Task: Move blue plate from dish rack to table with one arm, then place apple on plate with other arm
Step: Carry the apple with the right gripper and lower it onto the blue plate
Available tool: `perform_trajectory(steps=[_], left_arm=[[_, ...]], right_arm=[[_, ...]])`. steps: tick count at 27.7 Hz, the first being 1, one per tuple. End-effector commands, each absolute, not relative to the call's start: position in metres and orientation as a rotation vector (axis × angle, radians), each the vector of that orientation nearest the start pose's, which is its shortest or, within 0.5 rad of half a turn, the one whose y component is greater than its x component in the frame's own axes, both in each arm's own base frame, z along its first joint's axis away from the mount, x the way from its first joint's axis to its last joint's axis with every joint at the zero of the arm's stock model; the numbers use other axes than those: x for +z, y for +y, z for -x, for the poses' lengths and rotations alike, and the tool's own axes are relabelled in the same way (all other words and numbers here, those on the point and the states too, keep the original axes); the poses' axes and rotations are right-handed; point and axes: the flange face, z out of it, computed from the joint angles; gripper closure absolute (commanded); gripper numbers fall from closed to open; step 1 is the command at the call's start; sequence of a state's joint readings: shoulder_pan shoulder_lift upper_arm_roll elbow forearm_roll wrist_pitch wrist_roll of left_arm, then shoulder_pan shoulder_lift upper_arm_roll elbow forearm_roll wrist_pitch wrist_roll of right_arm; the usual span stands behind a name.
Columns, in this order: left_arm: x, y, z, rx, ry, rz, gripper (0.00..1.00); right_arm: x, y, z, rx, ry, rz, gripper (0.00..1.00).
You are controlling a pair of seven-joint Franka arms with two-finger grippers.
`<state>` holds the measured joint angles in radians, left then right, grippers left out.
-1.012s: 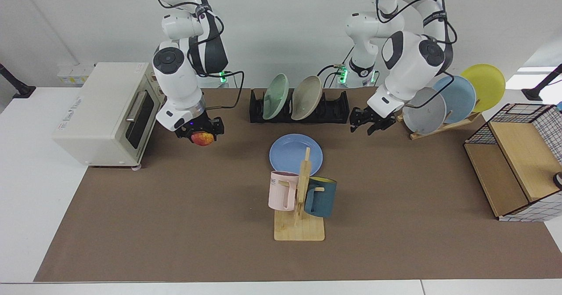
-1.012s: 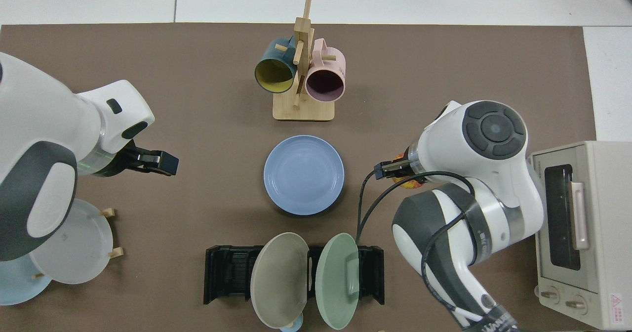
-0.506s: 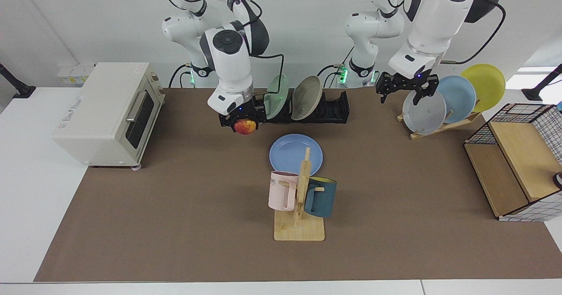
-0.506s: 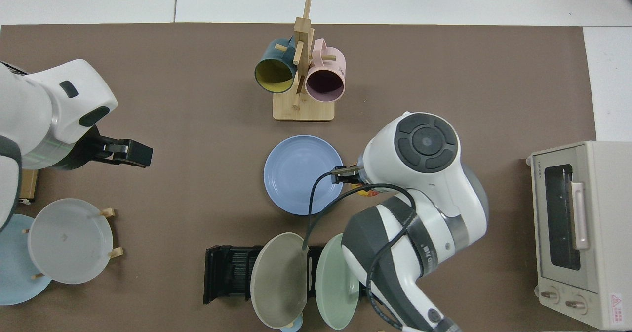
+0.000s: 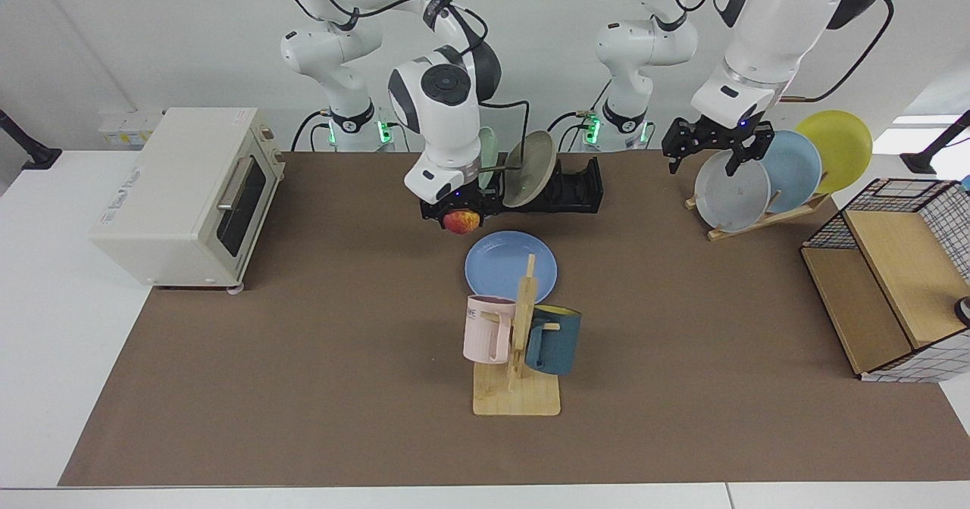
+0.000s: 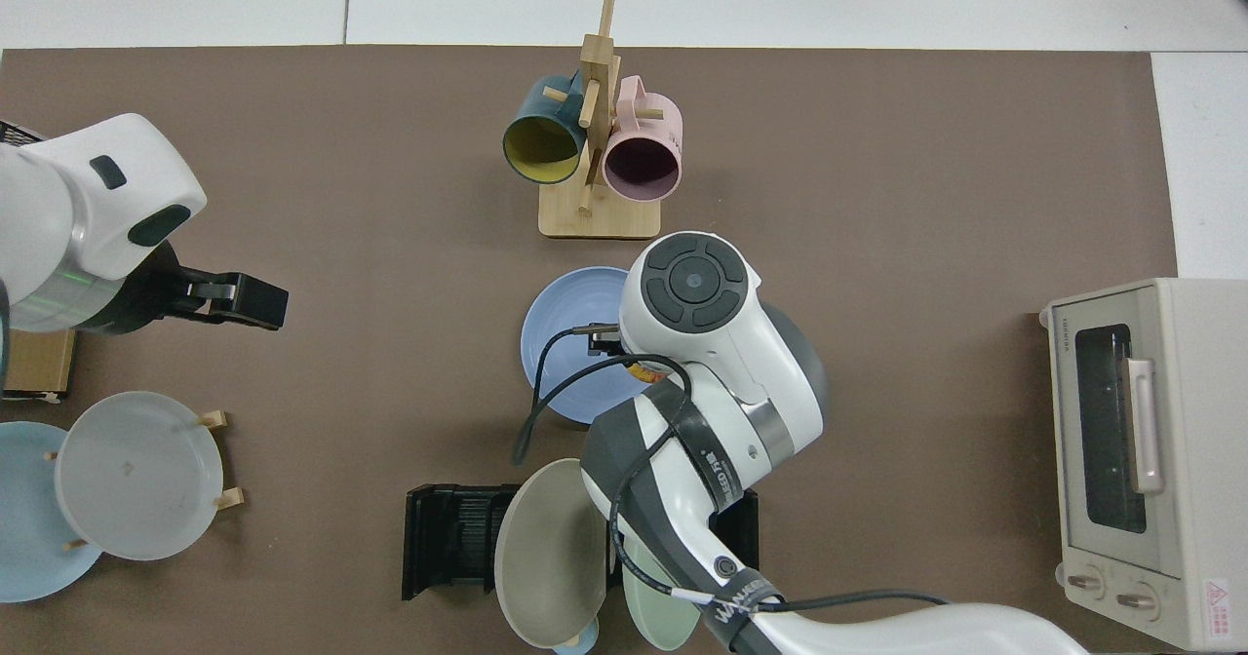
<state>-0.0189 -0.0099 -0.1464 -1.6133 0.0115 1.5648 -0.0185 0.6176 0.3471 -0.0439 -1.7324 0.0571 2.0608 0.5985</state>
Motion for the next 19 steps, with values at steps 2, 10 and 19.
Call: perform_trajectory(steps=[2,10,19], left_arm=[[0.617,-0.085,-0.543,0.053,0.236,3.13,0.0],[0.627,-0.083,-0.539,0.029,0.224,3.131,0.0],[0.627,-0.083,-0.539,0.029,0.224,3.131,0.0]], right_arm=[[0.366,0.377,-0.556,0.036,0.152,3.102,1.0],[0.338,0.397,-0.554,0.028,0.191,3.098,1.0],[0.325,0.42,-0.545,0.027,0.214,3.041,1.0]])
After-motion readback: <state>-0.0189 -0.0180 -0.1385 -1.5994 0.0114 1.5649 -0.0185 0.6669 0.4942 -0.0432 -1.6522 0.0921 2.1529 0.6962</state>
